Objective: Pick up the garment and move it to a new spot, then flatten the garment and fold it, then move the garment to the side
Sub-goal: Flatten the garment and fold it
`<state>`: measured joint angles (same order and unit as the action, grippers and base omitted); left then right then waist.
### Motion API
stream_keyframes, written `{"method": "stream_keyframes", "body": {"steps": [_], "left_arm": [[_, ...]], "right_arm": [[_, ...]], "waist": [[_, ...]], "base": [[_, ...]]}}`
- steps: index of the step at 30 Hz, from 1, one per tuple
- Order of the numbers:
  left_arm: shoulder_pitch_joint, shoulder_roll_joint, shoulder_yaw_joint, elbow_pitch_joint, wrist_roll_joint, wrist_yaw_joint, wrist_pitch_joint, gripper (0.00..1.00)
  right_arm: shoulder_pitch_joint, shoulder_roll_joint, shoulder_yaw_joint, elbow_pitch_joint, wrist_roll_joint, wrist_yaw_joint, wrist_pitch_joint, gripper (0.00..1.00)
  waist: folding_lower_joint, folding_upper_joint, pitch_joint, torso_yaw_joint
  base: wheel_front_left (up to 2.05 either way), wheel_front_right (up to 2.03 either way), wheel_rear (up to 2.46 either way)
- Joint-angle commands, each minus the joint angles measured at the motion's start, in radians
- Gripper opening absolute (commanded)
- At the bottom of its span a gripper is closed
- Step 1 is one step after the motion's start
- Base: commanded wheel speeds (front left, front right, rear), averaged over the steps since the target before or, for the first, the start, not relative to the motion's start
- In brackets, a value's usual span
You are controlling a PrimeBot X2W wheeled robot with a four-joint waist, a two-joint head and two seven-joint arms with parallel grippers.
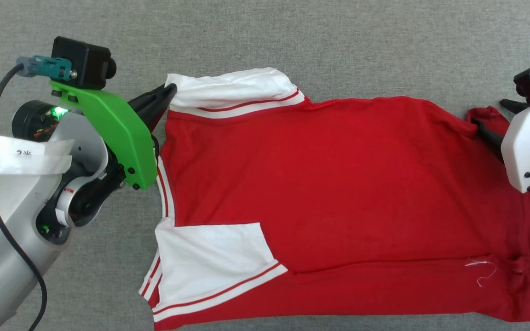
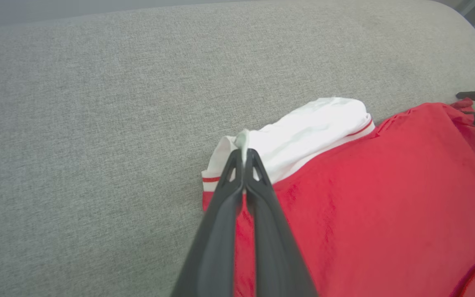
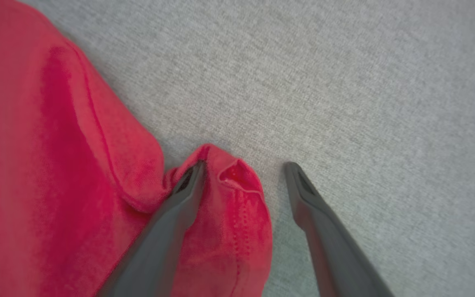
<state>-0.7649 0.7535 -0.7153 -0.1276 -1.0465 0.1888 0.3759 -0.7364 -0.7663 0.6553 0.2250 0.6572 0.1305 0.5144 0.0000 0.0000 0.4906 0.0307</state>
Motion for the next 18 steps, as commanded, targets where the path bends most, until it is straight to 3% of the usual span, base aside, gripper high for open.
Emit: {"method": "stream_keyframes", "body": {"steps": [1,2,8,18], "left_arm": [[0.0,-0.004,0.002,0.008,0.006,-0.005,-0.01,0.0],[-0.002,-0.005,0.001,0.014,0.007,-0.007,-0.012,0.0],[0.003,-0.017,0.007,0.056,0.002,-0.015,-0.036,0.0],[0.05,-0.031,0.007,0.137,-0.018,-0.038,-0.083,0.0]], "right_arm": [[0.009,0.012,0.033,0.019,0.01,0.0,0.0,0.21],[0.007,0.01,0.042,0.025,0.018,0.0,-0.006,0.0],[0.004,0.016,0.017,0.083,0.072,0.0,-0.072,0.0],[0.061,0.077,-0.117,0.184,0.182,0.0,-0.217,0.0]], "waist": [[0.0,0.0,0.004,0.003],[0.0,0.0,0.004,0.005],[0.0,0.0,-0.017,0.005],[0.0,0.0,-0.121,-0.014]], "base": [[0.0,0.0,0.0],[0.0,0.0,0.0],[0.0,0.0,0.0],[0.0,0.0,0.0]]}}
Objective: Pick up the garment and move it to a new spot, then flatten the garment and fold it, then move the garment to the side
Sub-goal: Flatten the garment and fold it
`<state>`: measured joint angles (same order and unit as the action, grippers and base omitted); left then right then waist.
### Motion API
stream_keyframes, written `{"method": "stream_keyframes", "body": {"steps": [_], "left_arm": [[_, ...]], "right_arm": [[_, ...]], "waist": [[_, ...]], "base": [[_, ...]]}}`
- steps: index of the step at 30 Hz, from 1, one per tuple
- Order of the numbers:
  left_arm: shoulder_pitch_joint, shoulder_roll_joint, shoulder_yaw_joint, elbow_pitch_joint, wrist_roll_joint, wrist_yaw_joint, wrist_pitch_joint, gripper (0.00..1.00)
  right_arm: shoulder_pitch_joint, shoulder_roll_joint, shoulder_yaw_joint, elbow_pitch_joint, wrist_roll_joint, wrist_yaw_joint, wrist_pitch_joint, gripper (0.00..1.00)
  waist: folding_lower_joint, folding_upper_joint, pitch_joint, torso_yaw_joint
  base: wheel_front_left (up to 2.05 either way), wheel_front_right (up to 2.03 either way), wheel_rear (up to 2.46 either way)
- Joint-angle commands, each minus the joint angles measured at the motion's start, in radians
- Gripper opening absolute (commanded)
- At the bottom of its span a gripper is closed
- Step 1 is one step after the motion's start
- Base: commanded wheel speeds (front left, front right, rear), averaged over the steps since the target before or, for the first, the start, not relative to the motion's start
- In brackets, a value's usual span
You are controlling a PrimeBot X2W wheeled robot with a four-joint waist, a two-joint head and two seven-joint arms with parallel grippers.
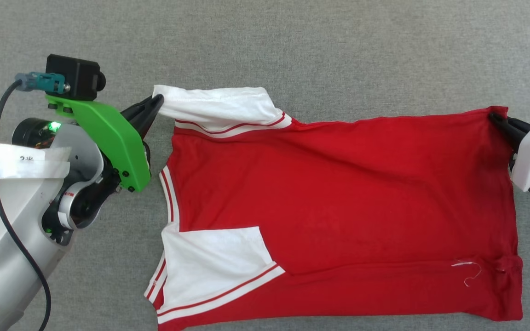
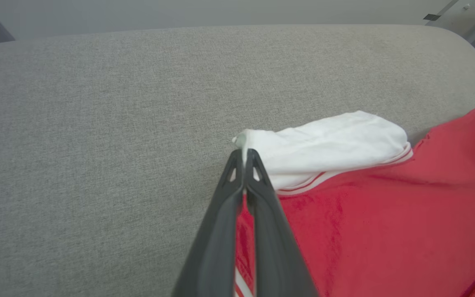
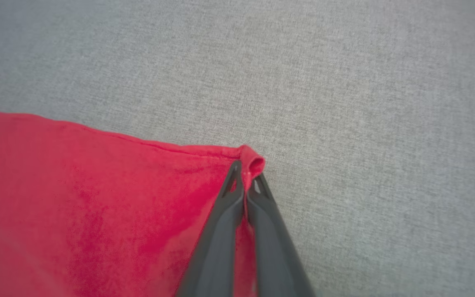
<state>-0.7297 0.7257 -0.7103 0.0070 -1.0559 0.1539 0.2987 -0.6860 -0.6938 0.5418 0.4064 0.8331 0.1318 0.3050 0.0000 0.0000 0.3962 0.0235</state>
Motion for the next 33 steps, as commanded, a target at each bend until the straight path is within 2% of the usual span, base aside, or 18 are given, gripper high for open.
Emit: {"method": "stream_keyframes", "body": {"steps": [1,10,13,14,24,33], "left_arm": [[0.021,-0.005,0.0,0.006,-0.01,-0.004,-0.009,0.0],[0.09,-0.01,-0.016,0.005,-0.016,0.003,-0.038,0.0],[0.126,-0.011,-0.025,-0.01,-0.02,0.013,-0.046,0.0],[0.169,-0.008,-0.035,-0.031,-0.023,0.025,-0.055,0.0],[0.346,0.019,-0.066,-0.095,-0.053,0.069,-0.091,0.0],[0.471,0.001,-0.101,-0.083,-0.081,0.087,-0.124,0.0]], "right_arm": [[0.018,0.009,-0.014,0.008,0.012,-0.001,-0.021,0.0],[0.1,0.011,-0.061,0.006,0.032,-0.001,-0.105,0.0],[0.141,0.008,-0.08,-0.002,0.038,-0.001,-0.132,0.0],[0.195,0.015,-0.117,-0.004,0.057,-0.001,-0.16,0.0],[0.391,0.03,-0.182,-0.059,0.086,-0.001,-0.195,0.0],[0.544,0.033,-0.202,-0.127,0.109,-0.001,-0.193,0.0]], "waist": [[0.0,0.0,-0.038,-0.007],[0.0,0.0,-0.123,-0.001],[0.0,0.0,-0.16,0.004],[0.0,0.0,-0.196,0.012],[0.0,0.0,-0.266,0.025],[0.0,0.0,-0.291,0.031]], "base": [[0.0,0.0,0.0],[0.0,0.0,0.0],[0.0,0.0,0.0],[0.0,0.0,0.0],[0.0,0.0,0.0],[0.0,0.0,0.0]]}}
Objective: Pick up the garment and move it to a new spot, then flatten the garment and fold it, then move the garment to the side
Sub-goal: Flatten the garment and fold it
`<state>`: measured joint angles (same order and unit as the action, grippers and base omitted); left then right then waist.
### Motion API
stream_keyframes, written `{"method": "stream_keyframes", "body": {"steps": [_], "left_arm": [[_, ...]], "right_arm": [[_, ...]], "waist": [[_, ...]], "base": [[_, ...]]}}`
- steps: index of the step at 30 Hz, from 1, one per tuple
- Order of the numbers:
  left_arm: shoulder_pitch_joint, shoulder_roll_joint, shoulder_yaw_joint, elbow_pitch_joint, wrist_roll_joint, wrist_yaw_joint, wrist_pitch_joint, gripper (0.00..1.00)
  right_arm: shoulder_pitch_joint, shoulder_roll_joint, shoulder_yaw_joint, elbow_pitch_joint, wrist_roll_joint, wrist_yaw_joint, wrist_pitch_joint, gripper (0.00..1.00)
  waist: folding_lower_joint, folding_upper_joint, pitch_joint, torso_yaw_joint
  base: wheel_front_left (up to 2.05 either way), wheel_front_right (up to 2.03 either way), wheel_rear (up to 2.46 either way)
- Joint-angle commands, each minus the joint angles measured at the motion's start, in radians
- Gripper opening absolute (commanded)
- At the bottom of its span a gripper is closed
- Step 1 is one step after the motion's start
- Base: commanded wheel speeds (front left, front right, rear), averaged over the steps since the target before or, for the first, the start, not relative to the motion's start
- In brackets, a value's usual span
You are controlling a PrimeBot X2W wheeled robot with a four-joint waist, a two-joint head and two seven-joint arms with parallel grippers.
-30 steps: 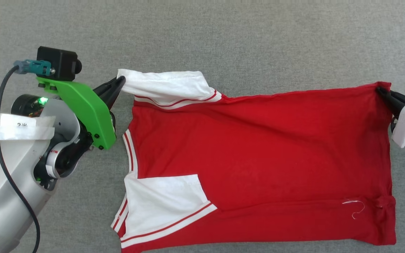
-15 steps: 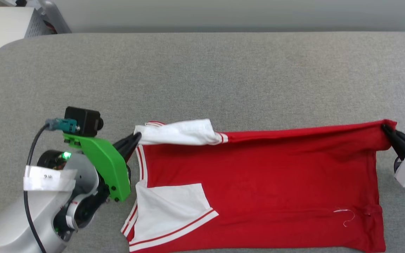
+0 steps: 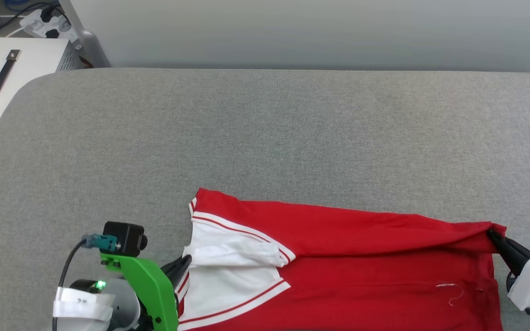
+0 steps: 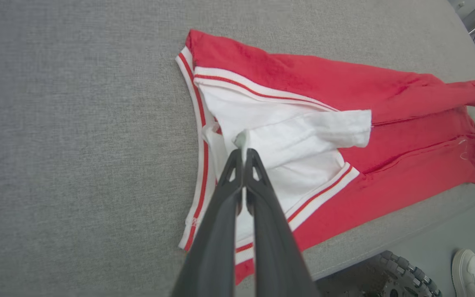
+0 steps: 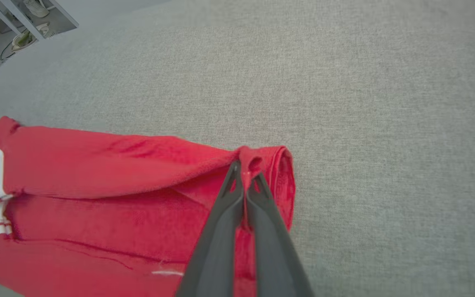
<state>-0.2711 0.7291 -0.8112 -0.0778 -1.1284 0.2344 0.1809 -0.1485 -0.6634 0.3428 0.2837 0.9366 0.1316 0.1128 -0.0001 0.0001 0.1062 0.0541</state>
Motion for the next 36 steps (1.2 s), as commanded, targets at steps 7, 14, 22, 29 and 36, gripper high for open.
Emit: {"method": "stream_keyframes", "body": {"steps": [7,14,22,29,36], "left_arm": [[0.042,-0.007,-0.027,0.063,0.0,0.002,-0.008,0.0],[0.048,-0.024,-0.054,0.111,0.002,-0.02,0.006,0.0],[0.027,-0.04,-0.092,0.174,0.035,-0.042,0.023,0.0],[0.013,-0.074,-0.107,0.239,0.045,-0.065,0.013,1.0],[0.012,-0.081,-0.091,0.268,0.06,-0.062,-0.045,1.0]], "right_arm": [[0.066,-0.028,0.004,-0.064,0.002,-0.001,0.011,0.0],[0.1,-0.082,0.057,-0.113,-0.036,-0.001,0.035,0.0],[0.093,-0.124,0.139,-0.108,-0.106,-0.001,0.039,0.0],[0.055,-0.106,0.187,-0.047,-0.153,-0.001,0.022,1.0],[0.054,-0.092,0.179,-0.044,-0.088,-0.001,0.024,1.0]], "waist": [[0.0001,-0.0001,-0.007,-0.003],[0.0001,-0.0001,-0.011,-0.01],[0.0001,-0.0001,0.015,-0.012],[0.0001,-0.0001,0.021,-0.014],[0.0001,-0.0001,-0.016,-0.021]], "base": [[0.0,0.0,0.0],[0.0,0.0,0.0],[0.0,0.0,0.0],[0.0,0.0,0.0],[0.0,0.0,0.0]]}}
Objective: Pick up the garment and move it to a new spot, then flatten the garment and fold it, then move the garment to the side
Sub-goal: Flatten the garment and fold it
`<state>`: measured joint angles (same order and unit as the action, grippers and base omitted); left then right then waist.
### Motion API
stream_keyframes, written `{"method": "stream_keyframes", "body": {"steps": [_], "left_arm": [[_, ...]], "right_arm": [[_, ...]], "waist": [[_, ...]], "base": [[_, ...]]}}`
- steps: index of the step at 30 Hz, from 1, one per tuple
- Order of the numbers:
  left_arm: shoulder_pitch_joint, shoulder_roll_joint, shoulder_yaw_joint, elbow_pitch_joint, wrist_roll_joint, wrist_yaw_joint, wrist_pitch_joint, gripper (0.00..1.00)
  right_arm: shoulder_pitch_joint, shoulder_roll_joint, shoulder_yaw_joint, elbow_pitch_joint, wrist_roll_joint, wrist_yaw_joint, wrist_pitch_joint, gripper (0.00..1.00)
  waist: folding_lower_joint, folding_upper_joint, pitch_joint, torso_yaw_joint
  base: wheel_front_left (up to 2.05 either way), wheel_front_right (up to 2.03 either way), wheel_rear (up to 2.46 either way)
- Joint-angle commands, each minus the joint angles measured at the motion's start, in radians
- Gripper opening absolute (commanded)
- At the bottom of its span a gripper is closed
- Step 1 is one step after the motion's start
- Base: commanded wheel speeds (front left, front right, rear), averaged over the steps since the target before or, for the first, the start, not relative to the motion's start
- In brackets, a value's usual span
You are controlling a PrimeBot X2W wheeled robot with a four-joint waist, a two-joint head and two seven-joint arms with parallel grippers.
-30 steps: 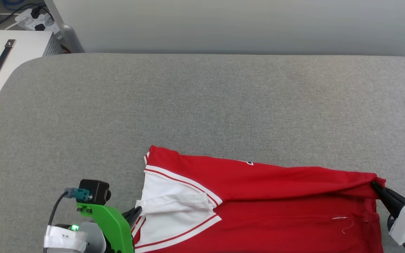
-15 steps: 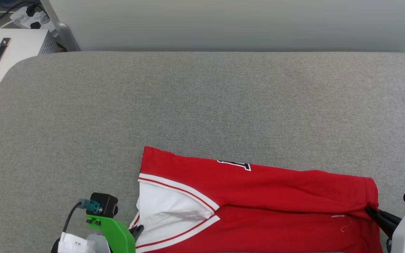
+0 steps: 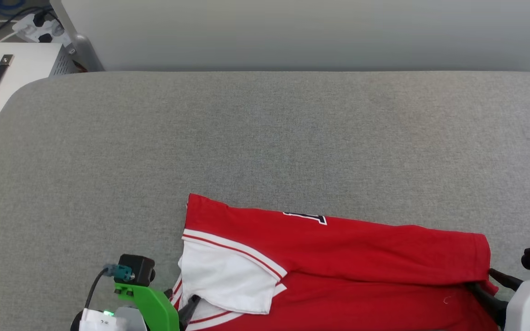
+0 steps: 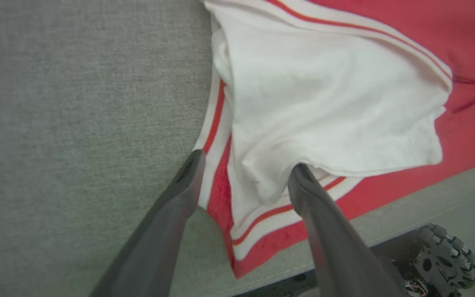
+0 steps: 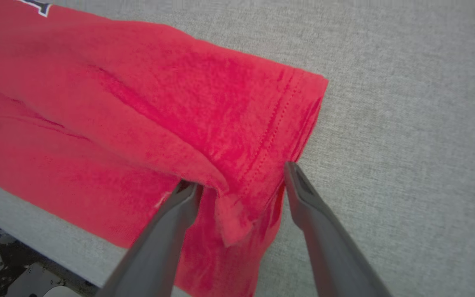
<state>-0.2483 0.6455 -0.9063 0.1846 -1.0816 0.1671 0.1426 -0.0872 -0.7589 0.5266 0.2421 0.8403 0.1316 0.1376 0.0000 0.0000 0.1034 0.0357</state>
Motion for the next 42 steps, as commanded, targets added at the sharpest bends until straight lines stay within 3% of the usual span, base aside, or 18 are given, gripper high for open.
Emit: {"method": "stream_keyframes", "body": {"steps": [1,5,11,20,26,27,31,35,42], "left_arm": [[-0.009,0.003,0.009,0.003,0.014,0.006,-0.017,1.0],[-0.007,0.002,0.036,-0.027,0.019,0.017,-0.073,1.0],[-0.023,-0.007,0.095,-0.084,0.067,0.051,-0.221,1.0],[-0.043,-0.026,0.182,-0.118,0.174,0.058,-0.394,1.0],[-0.032,-0.093,0.323,-0.178,0.3,0.022,-0.404,1.0],[0.0,-0.119,0.375,-0.187,0.357,-0.01,-0.404,1.0],[0.025,-0.148,0.418,-0.172,0.399,-0.046,-0.404,1.0],[0.035,-0.178,0.452,-0.155,0.429,-0.077,-0.404,1.0],[0.036,-0.215,0.494,-0.129,0.468,-0.115,-0.404,1.0]], "right_arm": [[-0.003,0.001,-0.01,-0.007,0.017,-0.001,0.003,1.0],[0.025,-0.006,-0.042,-0.037,0.051,-0.001,0.038,1.0],[0.082,0.012,-0.172,-0.086,0.12,-0.001,0.137,1.0],[0.149,0.137,-0.416,-0.135,0.094,-0.001,0.31,1.0],[0.153,0.298,-0.583,-0.115,0.051,-0.001,0.406,1.0],[0.152,0.358,-0.655,-0.102,-0.008,-0.001,0.458,1.0],[0.146,0.415,-0.727,-0.098,-0.102,-0.001,0.516,1.0],[0.147,0.461,-0.754,-0.099,-0.171,-0.001,0.586,1.0],[0.147,0.523,-0.713,-0.137,-0.172,-0.001,0.669,1.0]], "waist": [[0.0,0.0,-0.02,-0.003],[0.0,0.0,-0.044,-0.003],[0.0,0.0,-0.055,0.004],[0.0,0.0,-0.031,0.022],[0.0,0.0,-0.003,0.044],[0.0,0.0,0.014,0.054],[0.0,0.0,0.036,0.066],[0.0,0.0,0.054,0.075],[0.0,0.0,0.072,0.08]], "base": [[0.0,0.0,0.0],[0.0,0.0,0.0],[0.0,0.0,0.0],[0.0,0.0,0.0],[0.0,0.0,0.0],[0.0,0.0,0.0],[0.0,0.0,0.0],[0.0,0.0,0.0],[0.0,0.0,0.0]]}}
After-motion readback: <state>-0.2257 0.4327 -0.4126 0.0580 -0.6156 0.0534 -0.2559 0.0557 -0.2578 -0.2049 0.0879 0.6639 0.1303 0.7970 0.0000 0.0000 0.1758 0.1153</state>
